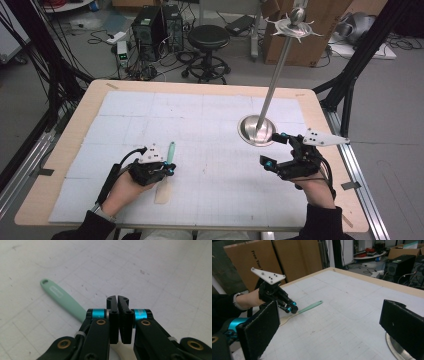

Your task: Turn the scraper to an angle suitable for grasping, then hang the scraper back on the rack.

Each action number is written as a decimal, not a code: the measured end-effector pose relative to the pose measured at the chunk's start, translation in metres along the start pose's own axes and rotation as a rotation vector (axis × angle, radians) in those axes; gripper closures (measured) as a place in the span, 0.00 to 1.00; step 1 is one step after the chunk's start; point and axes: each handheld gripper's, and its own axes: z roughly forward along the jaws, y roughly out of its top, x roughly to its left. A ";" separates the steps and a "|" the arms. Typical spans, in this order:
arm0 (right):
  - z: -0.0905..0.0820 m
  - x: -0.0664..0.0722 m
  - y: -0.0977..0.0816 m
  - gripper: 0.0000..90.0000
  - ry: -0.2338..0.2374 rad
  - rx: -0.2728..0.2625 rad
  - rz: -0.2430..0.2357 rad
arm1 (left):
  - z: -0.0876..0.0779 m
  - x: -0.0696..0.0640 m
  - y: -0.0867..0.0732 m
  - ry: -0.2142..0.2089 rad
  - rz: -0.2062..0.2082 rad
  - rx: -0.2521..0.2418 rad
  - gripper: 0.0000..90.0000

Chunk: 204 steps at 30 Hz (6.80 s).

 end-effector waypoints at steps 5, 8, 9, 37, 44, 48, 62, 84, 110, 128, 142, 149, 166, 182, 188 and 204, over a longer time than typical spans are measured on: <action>0.001 -0.001 0.000 0.02 0.001 0.006 0.000 | 0.002 -0.005 -0.002 -0.022 0.007 0.020 0.97; 0.001 -0.001 0.000 0.02 0.002 0.006 0.001 | 0.004 -0.008 -0.004 -0.059 -0.009 0.046 0.95; 0.001 -0.001 0.000 0.02 0.003 0.006 0.004 | 0.005 -0.010 -0.005 -0.059 -0.005 0.057 0.95; 0.003 -0.004 -0.001 0.02 0.007 0.007 0.005 | -0.042 0.002 -0.043 -0.058 -0.023 0.091 1.00; 0.006 -0.004 -0.002 0.02 0.007 0.015 0.007 | -0.055 0.017 -0.043 -0.019 -0.104 -0.017 1.00; 0.009 -0.004 -0.003 0.02 0.008 0.027 0.005 | -0.051 0.035 -0.044 0.083 -0.165 -0.005 1.00; -0.003 -0.001 -0.007 0.02 -0.016 0.025 0.014 | -0.021 0.072 -0.036 0.205 -0.261 -0.037 1.00; -0.010 -0.002 -0.009 0.02 -0.033 0.017 0.022 | 0.020 -0.006 0.006 -0.036 0.029 0.086 1.00; -0.013 -0.003 -0.003 0.02 -0.033 -0.015 0.012 | -0.020 -0.029 0.016 -0.188 0.172 -0.094 0.79; -0.012 -0.006 -0.001 0.02 -0.045 -0.040 0.012 | -0.039 -0.026 0.006 -0.200 0.114 0.002 0.19; -0.017 -0.006 -0.005 0.02 -0.057 -0.044 0.030 | -0.025 -0.023 0.010 -0.276 0.207 0.225 0.24; -0.019 -0.007 -0.007 0.02 -0.063 -0.036 0.033 | -0.014 -0.020 0.021 -0.314 0.262 0.364 0.27; -0.020 -0.010 -0.010 0.02 -0.064 -0.034 0.041 | -0.001 -0.019 0.035 -0.302 0.322 0.603 0.57; -0.023 -0.011 -0.012 0.02 -0.064 -0.032 0.055 | 0.004 -0.033 0.036 -0.211 0.360 0.755 0.77; -0.022 -0.010 -0.013 0.02 -0.063 -0.031 0.051 | 0.012 -0.041 0.043 -0.164 0.364 0.828 0.86; -0.026 -0.011 -0.014 0.02 -0.071 -0.035 0.059 | -0.010 -0.023 0.043 -0.190 0.302 0.592 0.90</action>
